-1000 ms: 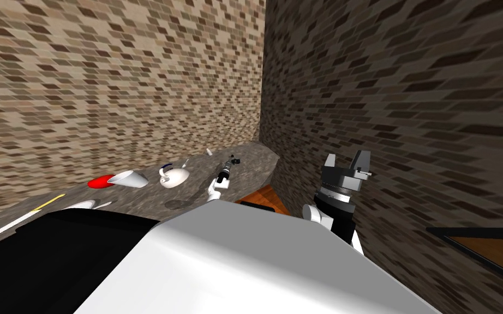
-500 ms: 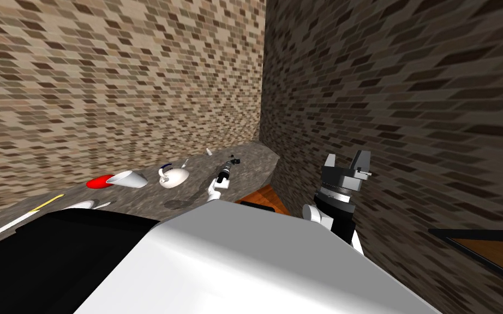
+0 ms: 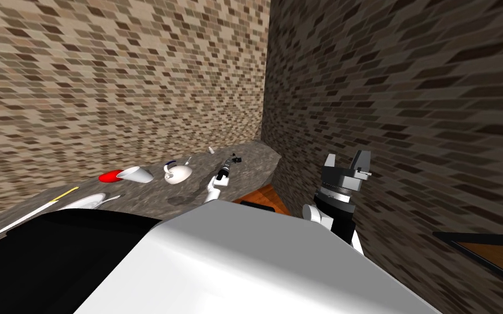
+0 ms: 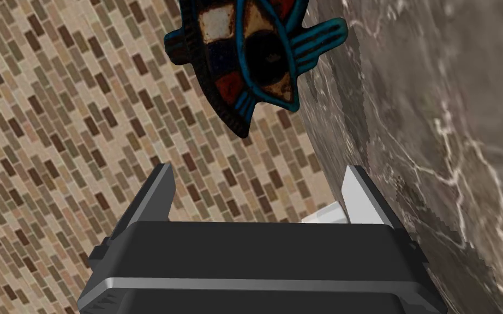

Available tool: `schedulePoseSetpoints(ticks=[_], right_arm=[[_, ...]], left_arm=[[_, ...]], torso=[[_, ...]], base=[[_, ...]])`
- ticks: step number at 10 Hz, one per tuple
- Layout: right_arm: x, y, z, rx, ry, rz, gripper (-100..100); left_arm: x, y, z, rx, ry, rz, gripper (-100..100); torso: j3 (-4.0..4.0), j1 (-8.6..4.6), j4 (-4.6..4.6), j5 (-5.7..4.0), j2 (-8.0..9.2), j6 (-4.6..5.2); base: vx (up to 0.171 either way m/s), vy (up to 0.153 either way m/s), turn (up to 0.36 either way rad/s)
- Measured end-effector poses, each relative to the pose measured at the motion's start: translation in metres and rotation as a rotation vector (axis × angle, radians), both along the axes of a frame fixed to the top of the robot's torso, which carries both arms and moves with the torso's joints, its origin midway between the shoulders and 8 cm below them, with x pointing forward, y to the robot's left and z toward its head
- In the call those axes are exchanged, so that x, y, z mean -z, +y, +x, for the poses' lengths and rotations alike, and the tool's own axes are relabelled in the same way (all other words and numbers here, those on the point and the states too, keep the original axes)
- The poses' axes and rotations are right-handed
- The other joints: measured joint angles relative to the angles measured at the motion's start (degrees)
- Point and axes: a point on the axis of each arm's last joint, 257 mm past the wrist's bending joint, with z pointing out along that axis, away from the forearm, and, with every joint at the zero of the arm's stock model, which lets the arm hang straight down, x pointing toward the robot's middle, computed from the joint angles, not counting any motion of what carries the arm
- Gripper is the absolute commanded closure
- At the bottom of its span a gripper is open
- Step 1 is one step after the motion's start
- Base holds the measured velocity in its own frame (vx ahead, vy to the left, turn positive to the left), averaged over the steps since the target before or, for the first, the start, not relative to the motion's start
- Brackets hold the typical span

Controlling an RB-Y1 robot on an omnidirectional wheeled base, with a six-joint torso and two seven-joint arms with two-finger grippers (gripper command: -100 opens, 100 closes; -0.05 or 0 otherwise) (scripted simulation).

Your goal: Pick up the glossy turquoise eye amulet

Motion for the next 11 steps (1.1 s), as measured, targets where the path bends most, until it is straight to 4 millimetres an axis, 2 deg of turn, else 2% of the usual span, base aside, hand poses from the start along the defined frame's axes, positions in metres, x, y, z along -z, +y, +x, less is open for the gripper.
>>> schedulePoseSetpoints(ticks=[2,11], right_arm=[[0.000,0.000,0.000,0.000,0.000,0.000,0],[0.000,0.000,0.000,0.000,0.000,0.000,0]], left_arm=[[-0.001,0.010,0.008,-0.011,0.023,-0.017,-100],[-0.011,0.035,0.028,-0.057,0.109,-0.084,-100]], torso=[[0.02,0.03,0.01,0.00,0.03,0.00],[-0.08,0.02,-0.03,0.01,-0.14,0.00]], base=[[-0.069,-0.012,0.062],[-0.043,-0.010,0.062]])
